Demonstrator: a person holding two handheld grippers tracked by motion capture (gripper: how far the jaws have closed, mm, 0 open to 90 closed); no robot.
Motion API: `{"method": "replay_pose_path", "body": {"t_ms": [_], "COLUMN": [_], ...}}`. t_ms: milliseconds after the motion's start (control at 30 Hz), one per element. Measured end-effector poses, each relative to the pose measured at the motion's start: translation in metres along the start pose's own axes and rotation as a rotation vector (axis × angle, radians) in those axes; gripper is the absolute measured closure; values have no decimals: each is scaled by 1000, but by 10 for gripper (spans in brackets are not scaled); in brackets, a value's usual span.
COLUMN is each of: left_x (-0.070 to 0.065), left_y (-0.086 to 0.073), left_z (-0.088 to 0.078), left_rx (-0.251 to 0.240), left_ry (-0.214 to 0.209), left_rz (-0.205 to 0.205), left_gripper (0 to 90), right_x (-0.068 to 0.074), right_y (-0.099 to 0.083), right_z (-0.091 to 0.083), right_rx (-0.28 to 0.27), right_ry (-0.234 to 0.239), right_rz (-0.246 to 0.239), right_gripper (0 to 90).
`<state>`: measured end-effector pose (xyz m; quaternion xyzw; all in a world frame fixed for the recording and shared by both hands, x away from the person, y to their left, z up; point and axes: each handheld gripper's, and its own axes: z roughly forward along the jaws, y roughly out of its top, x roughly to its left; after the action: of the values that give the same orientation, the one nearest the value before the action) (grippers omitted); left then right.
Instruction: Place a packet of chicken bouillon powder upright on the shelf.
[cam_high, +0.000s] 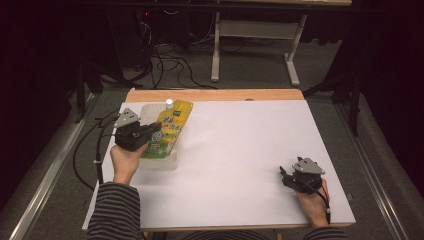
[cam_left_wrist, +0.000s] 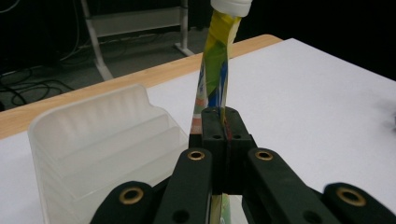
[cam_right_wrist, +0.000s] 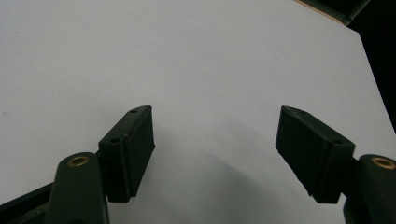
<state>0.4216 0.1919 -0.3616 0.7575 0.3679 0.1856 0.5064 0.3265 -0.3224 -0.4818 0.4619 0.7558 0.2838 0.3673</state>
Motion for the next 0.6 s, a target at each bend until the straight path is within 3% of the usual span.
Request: {"method": "replay_pose_path", "body": {"t_ms": [200,433,467,600], "left_x": [3,3,1,0], "left_y": [-2,-2,1,3], "left_z": [-11,-15,-15,-15], "left_rx": [58,106,135,175], "left_ry": [32,31,38,59], "left_rz": [19,12,19,24], "left_gripper": [900,900,900,897], "right_x": [1,2,2,2], "right_y": [0,0,0,0], "right_z": [1,1,1,1], "right_rx": [1,-1,-3,-2], "right_ry": [2,1,2,-2], "right_rz": [-8,-14,-15,-19], "right_gripper": [284,282,282,282]}}
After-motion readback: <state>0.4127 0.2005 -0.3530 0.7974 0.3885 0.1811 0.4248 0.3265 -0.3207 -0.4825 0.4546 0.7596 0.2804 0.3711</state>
